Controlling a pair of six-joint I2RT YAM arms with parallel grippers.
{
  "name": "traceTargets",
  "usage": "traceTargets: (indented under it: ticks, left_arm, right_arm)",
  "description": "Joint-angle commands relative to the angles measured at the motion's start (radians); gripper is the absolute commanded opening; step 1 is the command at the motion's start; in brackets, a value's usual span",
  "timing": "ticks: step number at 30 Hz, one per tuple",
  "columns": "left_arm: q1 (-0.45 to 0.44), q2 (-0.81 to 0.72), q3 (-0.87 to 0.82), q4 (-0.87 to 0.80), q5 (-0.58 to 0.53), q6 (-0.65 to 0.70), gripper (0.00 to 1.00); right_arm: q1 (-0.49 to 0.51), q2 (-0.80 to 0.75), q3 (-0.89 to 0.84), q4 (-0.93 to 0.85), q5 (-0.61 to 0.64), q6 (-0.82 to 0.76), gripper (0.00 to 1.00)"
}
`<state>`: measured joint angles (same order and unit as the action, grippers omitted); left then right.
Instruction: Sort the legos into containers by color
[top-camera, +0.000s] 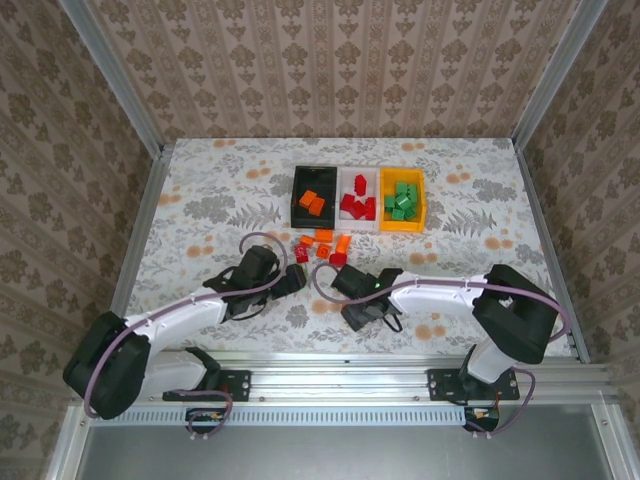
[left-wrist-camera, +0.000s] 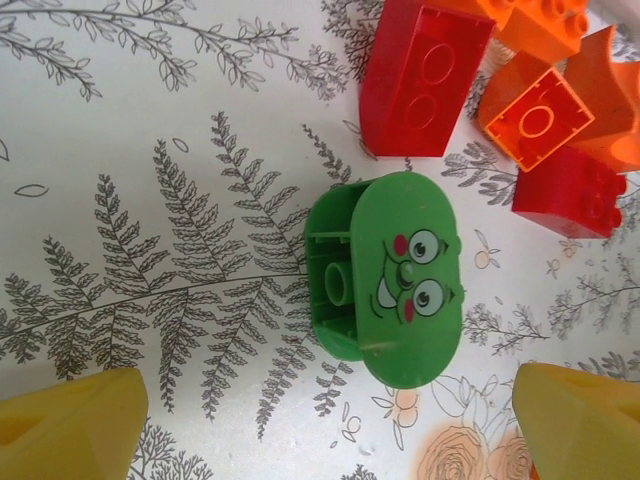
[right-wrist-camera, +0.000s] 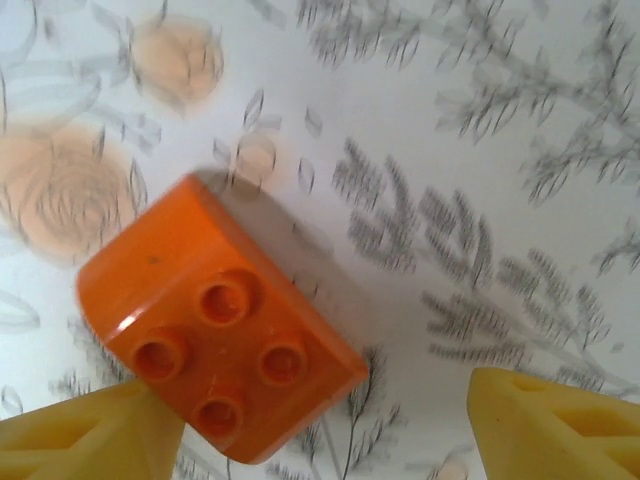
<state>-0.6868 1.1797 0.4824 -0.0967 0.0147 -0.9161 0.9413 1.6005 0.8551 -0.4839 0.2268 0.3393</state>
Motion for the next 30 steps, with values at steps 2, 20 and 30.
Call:
traceTargets:
  ticks: [2,20,30]
  left_arm:
    - [-0.006,-0.036,-0.007,-0.012,-0.017,0.000,0.97]
    - [-0.012,-0.040,-0.033,0.018,-0.019,-0.025,0.97]
    - [-0.017,-0.149,-0.076,-0.041,-0.032,-0.038,0.97]
  right_arm:
    - [-0.043,0.070,0.050,0.078,0.023,-0.026,0.68]
    - [-0.085,-0.031,0.108,0.084,-0.004,-0.025,0.29]
    - [-0.234,0.226,0.546,0.095,-0.060,-0.125,0.28]
